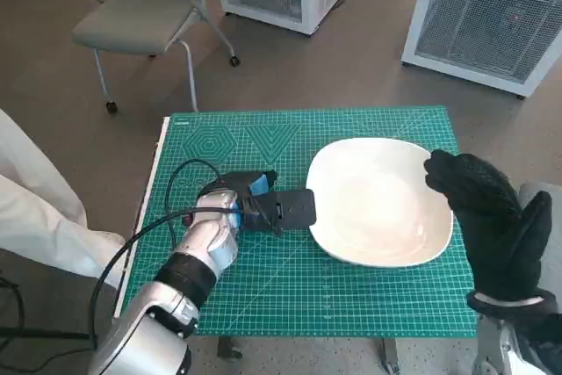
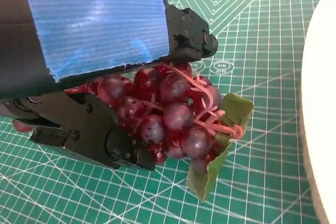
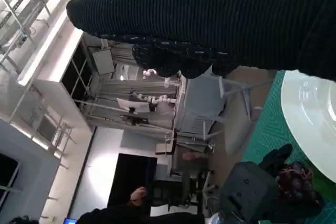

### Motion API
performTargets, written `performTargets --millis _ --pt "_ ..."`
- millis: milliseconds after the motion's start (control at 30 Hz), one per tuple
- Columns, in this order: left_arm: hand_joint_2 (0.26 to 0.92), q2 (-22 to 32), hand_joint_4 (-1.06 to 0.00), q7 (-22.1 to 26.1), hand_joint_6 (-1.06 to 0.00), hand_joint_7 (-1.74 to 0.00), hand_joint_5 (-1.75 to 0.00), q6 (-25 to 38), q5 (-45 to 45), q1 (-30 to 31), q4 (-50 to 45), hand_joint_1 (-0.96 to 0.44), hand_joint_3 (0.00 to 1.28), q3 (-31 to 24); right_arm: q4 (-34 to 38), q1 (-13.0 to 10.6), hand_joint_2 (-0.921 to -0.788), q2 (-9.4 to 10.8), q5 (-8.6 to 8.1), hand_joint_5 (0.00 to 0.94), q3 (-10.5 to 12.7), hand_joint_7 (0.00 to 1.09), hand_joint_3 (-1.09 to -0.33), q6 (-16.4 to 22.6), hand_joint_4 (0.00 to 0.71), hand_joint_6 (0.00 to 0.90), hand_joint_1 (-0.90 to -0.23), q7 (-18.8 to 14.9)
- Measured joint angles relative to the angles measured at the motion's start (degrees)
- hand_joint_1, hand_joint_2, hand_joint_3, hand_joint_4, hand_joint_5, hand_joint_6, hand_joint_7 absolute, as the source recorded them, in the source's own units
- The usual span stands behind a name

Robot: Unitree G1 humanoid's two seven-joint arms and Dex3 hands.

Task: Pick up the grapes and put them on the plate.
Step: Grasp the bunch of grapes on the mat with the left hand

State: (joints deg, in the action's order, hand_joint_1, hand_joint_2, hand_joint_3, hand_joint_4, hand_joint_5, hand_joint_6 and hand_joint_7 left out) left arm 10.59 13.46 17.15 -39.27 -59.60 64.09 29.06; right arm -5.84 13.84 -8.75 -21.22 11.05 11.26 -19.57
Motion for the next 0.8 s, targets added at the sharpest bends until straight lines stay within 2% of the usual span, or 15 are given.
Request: performTargets --millis 33,100,233,600,800 --pt "0.685 0.0 -0.44 -0.5 -0.15 -0.01 -1.28 0.0 0.0 0.0 0.2 0.31 0.60 0.0 0.0 0.0 -0.921 0.0 0.00 0.729 0.0 1.00 -0.644 0.0 0.382 0.156 -0.392 0.0" --pt "0.635 0.0 -0.42 -1.8 -0.12 -0.01 -1.50 0.0 0.0 0.0 0.6 0.35 0.78 0.0 0.0 0.0 -0.921 0.0 -0.01 0.729 0.0 1.00 -0.644 0.0 0.383 0.156 -0.392 0.0" --pt "0.623 -0.1 -0.39 -4.0 -0.10 -0.02 -1.68 0.3 -0.2 -0.1 0.8 0.38 0.88 0.1 0.0 0.0 -0.921 0.0 -0.01 0.729 0.0 1.00 -0.645 0.0 0.383 0.156 -0.392 0.0" --pt "0.615 -0.9 -0.38 -4.7 -0.12 -0.03 -1.75 -0.2 -0.1 -0.1 3.0 0.39 0.92 0.6 0.0 0.2 -0.921 -0.1 -0.07 0.728 0.1 1.00 -0.644 -0.2 0.384 0.157 -0.393 0.0" --pt "0.591 -0.9 -0.40 -4.7 -0.19 -0.06 -1.75 -2.2 -0.2 -0.1 3.9 0.39 0.95 1.3 0.1 0.4 -0.921 -0.1 -0.08 0.727 0.2 1.00 -0.644 -0.3 0.384 0.157 -0.394 0.0"
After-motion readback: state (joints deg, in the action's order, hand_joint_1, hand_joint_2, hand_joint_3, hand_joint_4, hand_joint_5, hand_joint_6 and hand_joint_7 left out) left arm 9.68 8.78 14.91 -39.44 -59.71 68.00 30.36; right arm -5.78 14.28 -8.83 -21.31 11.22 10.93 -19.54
